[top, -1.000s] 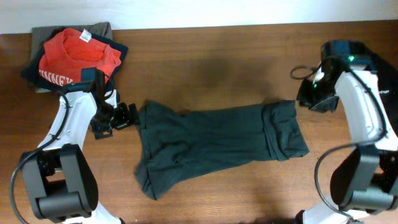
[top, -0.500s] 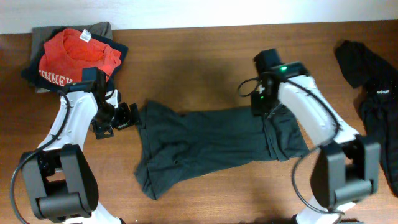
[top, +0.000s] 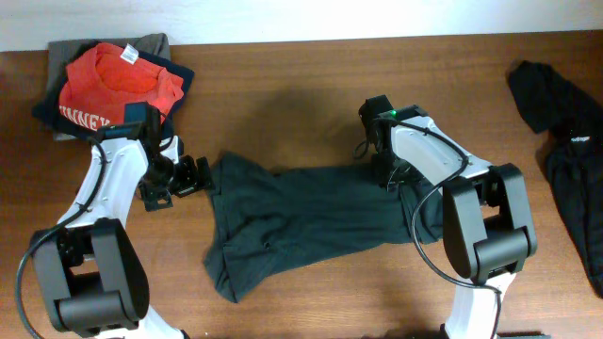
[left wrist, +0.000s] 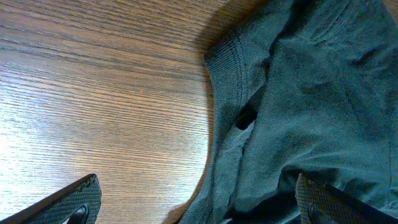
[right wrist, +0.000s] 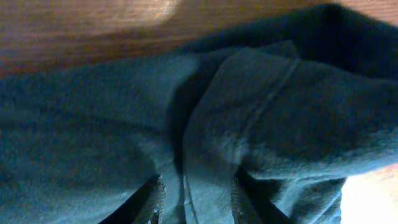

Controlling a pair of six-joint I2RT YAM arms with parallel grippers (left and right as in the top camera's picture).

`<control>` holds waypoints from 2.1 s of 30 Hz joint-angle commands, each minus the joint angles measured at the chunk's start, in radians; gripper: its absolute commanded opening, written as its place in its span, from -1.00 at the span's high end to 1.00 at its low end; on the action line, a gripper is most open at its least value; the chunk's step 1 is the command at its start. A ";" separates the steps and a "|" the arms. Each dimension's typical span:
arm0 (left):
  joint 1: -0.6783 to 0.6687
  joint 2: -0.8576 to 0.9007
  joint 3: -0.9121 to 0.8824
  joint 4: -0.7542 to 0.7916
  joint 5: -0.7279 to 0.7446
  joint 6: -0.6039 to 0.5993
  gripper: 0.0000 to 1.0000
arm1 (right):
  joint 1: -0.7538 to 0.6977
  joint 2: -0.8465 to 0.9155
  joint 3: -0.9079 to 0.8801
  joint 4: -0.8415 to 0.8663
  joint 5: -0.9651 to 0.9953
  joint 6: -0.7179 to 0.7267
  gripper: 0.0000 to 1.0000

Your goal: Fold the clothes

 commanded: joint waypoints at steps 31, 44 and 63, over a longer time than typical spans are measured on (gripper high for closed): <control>-0.002 -0.028 -0.008 0.003 0.010 0.016 -0.98 | 0.006 0.036 -0.002 0.049 0.039 0.020 0.55; -0.002 -0.028 -0.008 0.003 0.010 0.016 -0.98 | 0.006 0.037 -0.039 0.070 0.047 0.013 0.28; -0.002 -0.028 -0.008 0.003 -0.002 0.016 -0.98 | 0.005 0.030 0.123 -0.073 0.079 0.013 0.92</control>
